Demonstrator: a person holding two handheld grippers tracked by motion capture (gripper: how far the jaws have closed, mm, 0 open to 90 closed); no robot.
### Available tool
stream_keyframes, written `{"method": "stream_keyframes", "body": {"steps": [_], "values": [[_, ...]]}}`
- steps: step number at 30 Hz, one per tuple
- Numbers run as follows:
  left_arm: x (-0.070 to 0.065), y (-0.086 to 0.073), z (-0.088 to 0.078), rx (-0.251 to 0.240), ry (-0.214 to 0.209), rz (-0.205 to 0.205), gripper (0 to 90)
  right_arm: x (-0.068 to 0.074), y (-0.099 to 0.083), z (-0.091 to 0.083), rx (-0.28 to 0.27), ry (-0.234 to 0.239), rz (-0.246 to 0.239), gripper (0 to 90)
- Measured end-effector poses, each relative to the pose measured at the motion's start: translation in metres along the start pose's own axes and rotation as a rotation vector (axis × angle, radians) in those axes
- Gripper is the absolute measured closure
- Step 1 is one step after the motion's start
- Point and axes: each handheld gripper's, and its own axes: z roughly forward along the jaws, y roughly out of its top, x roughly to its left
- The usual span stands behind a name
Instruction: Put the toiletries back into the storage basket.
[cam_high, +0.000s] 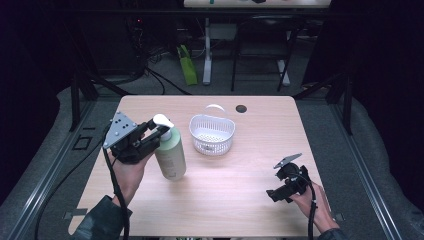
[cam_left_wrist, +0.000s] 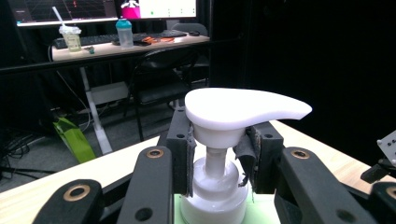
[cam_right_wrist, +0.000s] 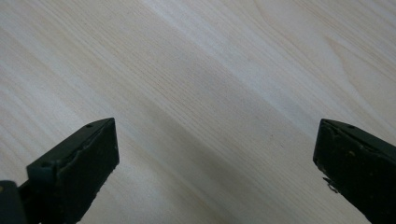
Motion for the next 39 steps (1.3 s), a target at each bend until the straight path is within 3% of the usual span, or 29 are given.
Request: {"method": "stream_keyframes", "body": {"steps": [27,39], "values": [[-0.004,0.031,0.022,-0.049,-0.016,0.008,67.2,0.0,-0.001,-0.001,-0.001,0.0,0.001,0.2],[-0.009,0.049,0.035,-0.069,-0.029,0.032,67.2,0.0,-0.002,-0.001,-0.003,-0.003,0.006,0.3]]}}
